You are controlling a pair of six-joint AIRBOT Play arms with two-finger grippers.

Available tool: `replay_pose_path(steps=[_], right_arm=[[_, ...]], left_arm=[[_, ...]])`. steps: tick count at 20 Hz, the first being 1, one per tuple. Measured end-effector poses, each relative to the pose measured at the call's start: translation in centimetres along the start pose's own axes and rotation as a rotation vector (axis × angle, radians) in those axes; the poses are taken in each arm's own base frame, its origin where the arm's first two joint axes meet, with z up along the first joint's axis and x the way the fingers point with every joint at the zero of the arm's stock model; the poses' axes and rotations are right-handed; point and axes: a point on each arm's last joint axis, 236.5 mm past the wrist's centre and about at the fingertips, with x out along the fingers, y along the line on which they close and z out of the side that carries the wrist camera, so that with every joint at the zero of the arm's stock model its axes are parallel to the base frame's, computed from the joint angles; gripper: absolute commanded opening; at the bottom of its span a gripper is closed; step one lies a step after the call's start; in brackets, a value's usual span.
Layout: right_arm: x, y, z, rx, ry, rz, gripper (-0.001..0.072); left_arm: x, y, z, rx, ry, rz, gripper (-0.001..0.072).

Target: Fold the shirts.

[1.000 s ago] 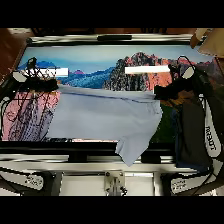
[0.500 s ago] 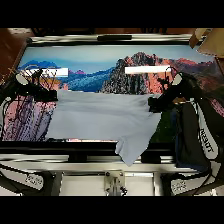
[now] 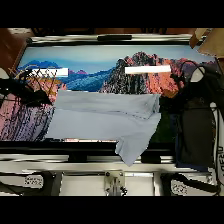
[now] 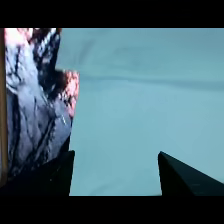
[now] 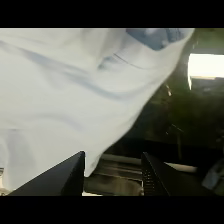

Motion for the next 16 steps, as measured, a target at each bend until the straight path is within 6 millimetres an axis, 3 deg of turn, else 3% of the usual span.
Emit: replay_pose_path(steps=[3, 7, 14, 15, 16], right_arm=[[-1.4, -1.0, -2.3, 0.025, -0.02, -0.001, 0.0472], [-2.0, -1.3, -4.5, 0.038, -0.028, -0.001, 0.0472], [-2.0, -1.3, -5.4, 0.04, -0.031, 0.0, 0.0472], [-2.1, -1.3, -5.4, 0.04, -0.031, -0.001, 0.0472], [-2.1, -1.4, -5.5, 0.042, -0.027, -0.001, 0.0472]], left_arm=[[1.4, 0.8, -5.3, -0.069, 0.082, -0.023, 0.0634], [4.5, 2.1, -9.7, -0.129, 0.122, -0.023, 0.0634], [7.3, 3.7, -12.1, -0.143, 0.139, 0.003, 0.0622], [7.7, 3.7, -12.5, -0.146, 0.148, 0.002, 0.0606], [8.1, 3.8, -13.0, -0.149, 0.157, 0.002, 0.0532]])
